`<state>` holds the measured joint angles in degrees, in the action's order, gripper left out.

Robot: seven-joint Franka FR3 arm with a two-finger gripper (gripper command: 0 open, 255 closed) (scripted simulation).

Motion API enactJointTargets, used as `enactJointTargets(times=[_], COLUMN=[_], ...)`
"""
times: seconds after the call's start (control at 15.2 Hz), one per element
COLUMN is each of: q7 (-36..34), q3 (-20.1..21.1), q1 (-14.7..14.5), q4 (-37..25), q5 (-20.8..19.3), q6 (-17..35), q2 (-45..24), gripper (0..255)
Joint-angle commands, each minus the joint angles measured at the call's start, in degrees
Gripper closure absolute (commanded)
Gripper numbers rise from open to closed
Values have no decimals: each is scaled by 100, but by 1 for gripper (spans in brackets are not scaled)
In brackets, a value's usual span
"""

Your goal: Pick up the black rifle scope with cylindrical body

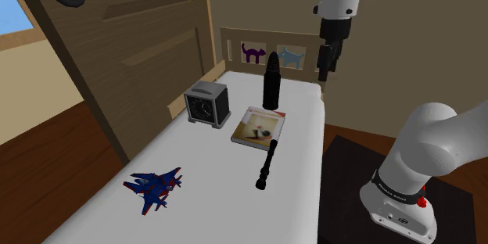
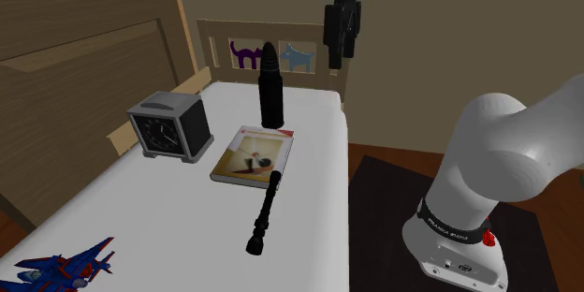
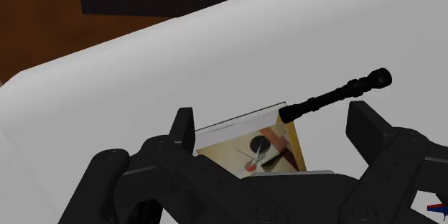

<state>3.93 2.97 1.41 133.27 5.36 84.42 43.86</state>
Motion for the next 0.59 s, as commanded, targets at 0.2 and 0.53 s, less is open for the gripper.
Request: enactJointTargets(times=[0.2, 0.53], q7=[-907, -2418], q3=[421, 1246], q1=[125, 277], q4=[635, 1475], q5=[324, 944], q6=[469, 1318], q2=[327, 613], gripper=[0, 0])
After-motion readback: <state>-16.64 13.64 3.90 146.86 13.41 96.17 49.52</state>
